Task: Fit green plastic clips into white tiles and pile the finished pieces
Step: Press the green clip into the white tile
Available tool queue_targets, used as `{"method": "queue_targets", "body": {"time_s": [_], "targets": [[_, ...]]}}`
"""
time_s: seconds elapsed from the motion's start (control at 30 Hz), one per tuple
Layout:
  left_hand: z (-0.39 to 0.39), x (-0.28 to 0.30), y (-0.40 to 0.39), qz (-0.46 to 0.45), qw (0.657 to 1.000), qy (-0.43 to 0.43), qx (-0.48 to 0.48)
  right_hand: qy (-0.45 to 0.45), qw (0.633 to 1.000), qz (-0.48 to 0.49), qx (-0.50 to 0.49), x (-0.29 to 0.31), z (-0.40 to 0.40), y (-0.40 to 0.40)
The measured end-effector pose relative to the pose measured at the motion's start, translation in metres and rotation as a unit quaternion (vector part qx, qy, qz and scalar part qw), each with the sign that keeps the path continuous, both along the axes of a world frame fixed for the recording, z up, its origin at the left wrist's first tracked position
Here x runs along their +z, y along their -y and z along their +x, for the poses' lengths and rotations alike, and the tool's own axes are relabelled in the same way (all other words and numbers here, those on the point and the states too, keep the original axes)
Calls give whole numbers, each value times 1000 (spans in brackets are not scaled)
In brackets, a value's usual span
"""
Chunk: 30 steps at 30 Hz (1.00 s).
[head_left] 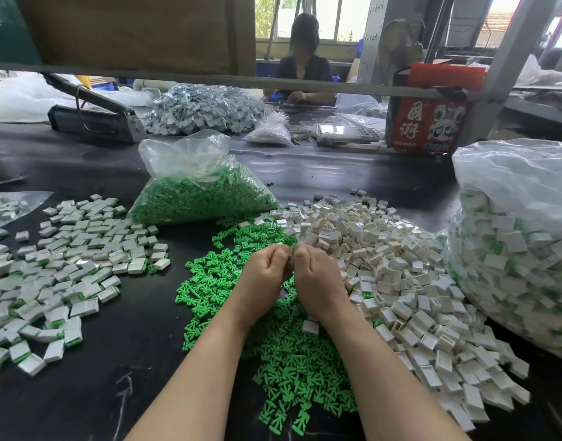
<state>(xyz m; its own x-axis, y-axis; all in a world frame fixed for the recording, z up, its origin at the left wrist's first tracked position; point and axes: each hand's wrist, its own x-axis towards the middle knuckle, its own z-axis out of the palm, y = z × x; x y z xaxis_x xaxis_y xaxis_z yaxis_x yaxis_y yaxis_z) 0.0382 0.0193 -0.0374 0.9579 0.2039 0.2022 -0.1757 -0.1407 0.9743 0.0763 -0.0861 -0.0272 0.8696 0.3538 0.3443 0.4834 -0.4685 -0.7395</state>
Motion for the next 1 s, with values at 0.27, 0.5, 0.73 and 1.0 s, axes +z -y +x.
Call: {"method": "queue_targets", "body": {"time_s": [0.27,0.5,0.73,1.0], "targets": [[1,-1,1,69,997,1,21,7,999,-44,-3,-2,-2,-1],[4,-1,3,94,995,6,28,-9,998,-59,-9,-2,0,0],[5,-1,4,88,996,0,15,-9,999,-43,-16,-3,2,0],[4,-1,-2,72,997,-25,-26,-18,1000,-18,-15,-7,4,1]]}}
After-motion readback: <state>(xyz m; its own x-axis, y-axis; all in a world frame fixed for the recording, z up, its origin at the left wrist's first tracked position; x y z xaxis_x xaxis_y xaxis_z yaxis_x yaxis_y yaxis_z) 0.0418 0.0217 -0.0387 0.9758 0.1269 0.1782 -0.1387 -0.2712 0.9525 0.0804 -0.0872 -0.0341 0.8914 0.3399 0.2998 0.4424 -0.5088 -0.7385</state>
